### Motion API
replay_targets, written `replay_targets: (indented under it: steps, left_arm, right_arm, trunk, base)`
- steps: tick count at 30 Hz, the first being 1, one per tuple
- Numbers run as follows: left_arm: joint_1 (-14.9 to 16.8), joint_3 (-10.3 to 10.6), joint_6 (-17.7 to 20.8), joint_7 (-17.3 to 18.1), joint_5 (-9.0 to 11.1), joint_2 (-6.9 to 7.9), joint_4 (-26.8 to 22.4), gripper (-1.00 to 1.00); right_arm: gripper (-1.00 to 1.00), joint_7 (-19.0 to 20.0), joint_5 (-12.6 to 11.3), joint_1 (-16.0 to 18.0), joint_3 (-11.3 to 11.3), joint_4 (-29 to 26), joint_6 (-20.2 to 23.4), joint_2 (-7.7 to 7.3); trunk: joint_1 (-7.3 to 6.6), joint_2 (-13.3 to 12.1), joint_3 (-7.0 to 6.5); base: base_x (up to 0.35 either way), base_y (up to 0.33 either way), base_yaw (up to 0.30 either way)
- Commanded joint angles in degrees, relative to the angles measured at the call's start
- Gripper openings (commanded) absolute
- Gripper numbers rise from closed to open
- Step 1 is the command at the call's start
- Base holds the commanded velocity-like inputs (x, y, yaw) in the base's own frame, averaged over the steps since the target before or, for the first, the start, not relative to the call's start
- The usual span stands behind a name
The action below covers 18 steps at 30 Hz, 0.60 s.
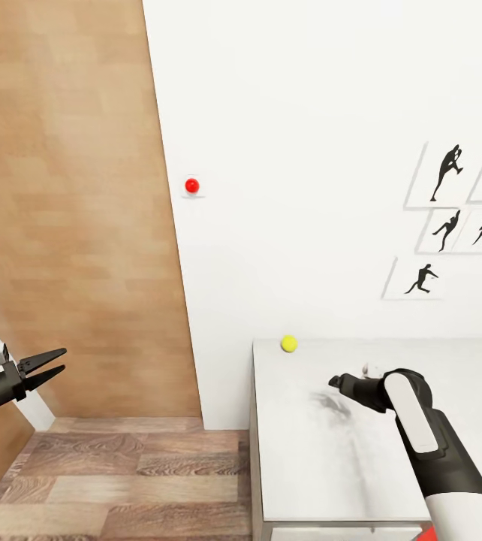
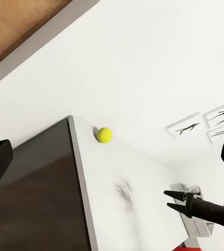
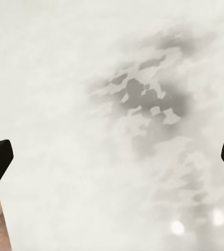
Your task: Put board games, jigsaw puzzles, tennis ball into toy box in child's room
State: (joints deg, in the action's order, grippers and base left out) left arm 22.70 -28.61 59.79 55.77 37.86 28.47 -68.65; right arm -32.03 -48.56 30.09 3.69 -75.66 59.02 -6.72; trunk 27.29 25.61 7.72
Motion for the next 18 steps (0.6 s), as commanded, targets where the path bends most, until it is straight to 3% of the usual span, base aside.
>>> replay_targets:
  steps: [1, 18]
  left_arm:
    - [0.06, -0.04, 0.21, 0.26, -0.16, 0.0, 0.01, 1.0]
    - [0.12, -0.04, 0.21, 0.24, -0.16, 0.0, 0.01, 1.0]
  right_arm:
    - [1.0, -0.59, -0.59, 0.06, -0.01, -0.11, 0.16, 0.02]
    - [1.0, -0.32, -0.69, 0.57, -0.05, -2.26, 0.77, -0.04]
  trunk:
    - [0.03, 0.12, 0.12]
    - [0.03, 0.12, 0.12]
  base:
    - [0.0, 0.002, -0.001]
    - [0.0, 0.0, 0.0]
